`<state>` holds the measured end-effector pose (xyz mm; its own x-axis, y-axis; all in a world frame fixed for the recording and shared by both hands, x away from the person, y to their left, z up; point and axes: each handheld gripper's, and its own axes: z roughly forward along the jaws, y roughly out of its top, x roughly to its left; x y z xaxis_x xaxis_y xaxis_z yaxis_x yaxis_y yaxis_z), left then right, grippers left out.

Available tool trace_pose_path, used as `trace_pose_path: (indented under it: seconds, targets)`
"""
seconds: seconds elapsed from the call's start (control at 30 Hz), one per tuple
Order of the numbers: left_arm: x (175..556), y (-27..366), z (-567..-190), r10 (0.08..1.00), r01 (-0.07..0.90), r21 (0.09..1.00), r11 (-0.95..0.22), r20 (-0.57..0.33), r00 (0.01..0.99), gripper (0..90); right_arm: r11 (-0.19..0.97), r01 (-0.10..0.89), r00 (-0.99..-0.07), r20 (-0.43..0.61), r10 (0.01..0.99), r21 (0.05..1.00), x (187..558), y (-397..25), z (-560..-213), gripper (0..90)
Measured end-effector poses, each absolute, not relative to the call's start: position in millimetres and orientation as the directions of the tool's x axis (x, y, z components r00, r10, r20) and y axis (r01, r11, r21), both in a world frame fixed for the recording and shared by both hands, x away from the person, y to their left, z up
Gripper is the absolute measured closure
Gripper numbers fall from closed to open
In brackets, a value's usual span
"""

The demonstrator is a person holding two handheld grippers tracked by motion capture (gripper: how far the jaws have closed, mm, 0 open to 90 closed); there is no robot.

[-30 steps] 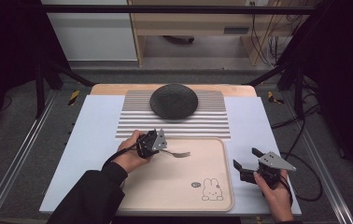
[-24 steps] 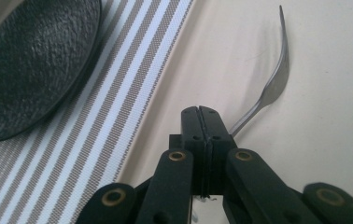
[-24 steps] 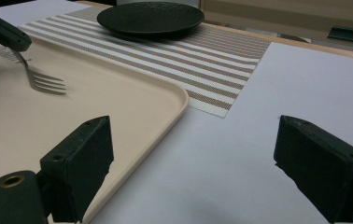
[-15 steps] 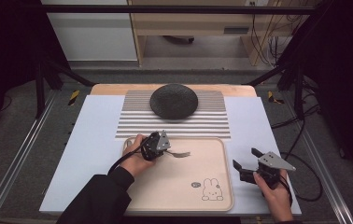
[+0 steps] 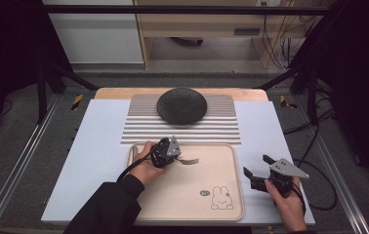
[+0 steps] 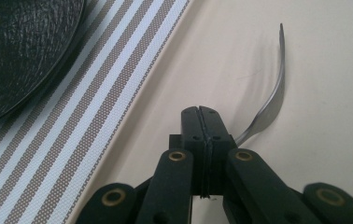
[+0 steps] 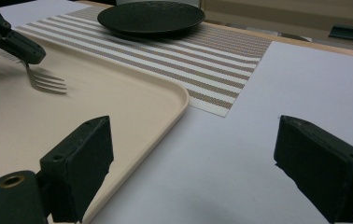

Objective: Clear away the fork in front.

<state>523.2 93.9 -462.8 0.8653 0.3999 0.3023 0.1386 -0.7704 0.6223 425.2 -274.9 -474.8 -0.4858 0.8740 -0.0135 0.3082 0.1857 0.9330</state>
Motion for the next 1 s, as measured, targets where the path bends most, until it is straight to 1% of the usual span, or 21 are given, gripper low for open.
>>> trace_pose_path:
  seconds: [0.37, 0.57, 0.7, 1.0]
  targets:
    - [521, 92, -464, 0.391, 0.131, 0.620, -0.774, 0.305, 0.868, 90.0, 0.175, 0.309, -0.487, -0.002, 0.874, 0.935, 425, -275, -474, 12.2]
    - [521, 92, -464, 0.405, 0.148, 0.627, -0.764, 0.289, 0.867, 90.0, 0.176, 0.308, -0.488, -0.003, 0.873, 0.935, 425, -275, -474, 12.2]
    - [520, 92, -464, 0.397, 0.146, 0.620, -0.771, 0.288, 0.871, 90.0, 0.175, 0.309, -0.487, -0.002, 0.874, 0.935, 425, -275, -474, 12.2]
    - [508, 98, -466, 0.399, 0.148, 0.619, -0.771, 0.290, 0.870, 90.0, 0.176, 0.307, -0.486, -0.005, 0.874, 0.935, 425, -275, -474, 12.2]
